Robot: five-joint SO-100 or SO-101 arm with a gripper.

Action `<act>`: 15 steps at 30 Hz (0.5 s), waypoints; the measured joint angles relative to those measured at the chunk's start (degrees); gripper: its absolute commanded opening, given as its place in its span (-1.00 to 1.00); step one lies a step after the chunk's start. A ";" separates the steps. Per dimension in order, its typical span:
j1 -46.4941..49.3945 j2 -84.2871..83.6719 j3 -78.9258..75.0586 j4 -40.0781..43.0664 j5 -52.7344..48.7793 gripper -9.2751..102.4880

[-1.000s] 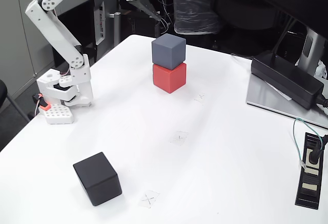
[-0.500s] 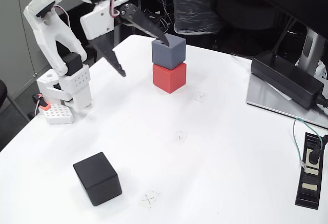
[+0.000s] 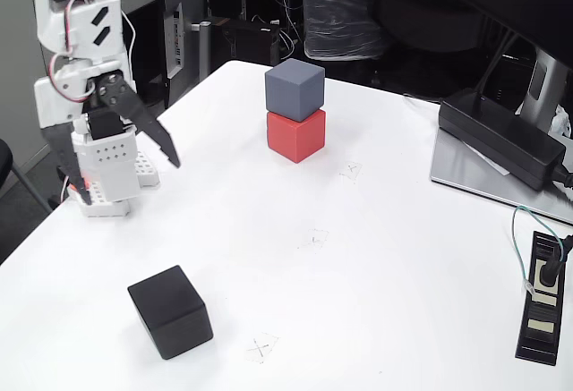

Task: Stack the three blocks in an ordered color.

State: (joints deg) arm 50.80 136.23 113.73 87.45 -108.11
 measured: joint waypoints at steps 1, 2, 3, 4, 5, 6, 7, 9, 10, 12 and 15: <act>1.49 0.00 0.88 -1.49 -1.67 -0.15; 2.46 0.00 1.93 -3.25 -2.99 -0.15; 3.78 0.00 3.16 -5.27 -3.87 -0.15; 4.75 0.00 4.57 -7.38 -4.57 -0.15; 5.80 0.00 6.15 -9.76 -5.01 -0.15; 5.80 -0.26 7.73 -12.13 -5.27 -0.15; 5.80 -0.70 9.40 -14.68 -5.54 -0.15; 5.62 -1.32 12.66 -19.78 -5.89 -0.15; 5.80 -1.58 14.24 -22.24 -5.98 -0.15; 5.98 -1.67 16.88 -26.72 -5.98 -0.14; 4.04 -1.67 20.21 -31.55 -5.98 -0.14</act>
State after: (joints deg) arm 54.84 134.56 133.95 55.90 -114.08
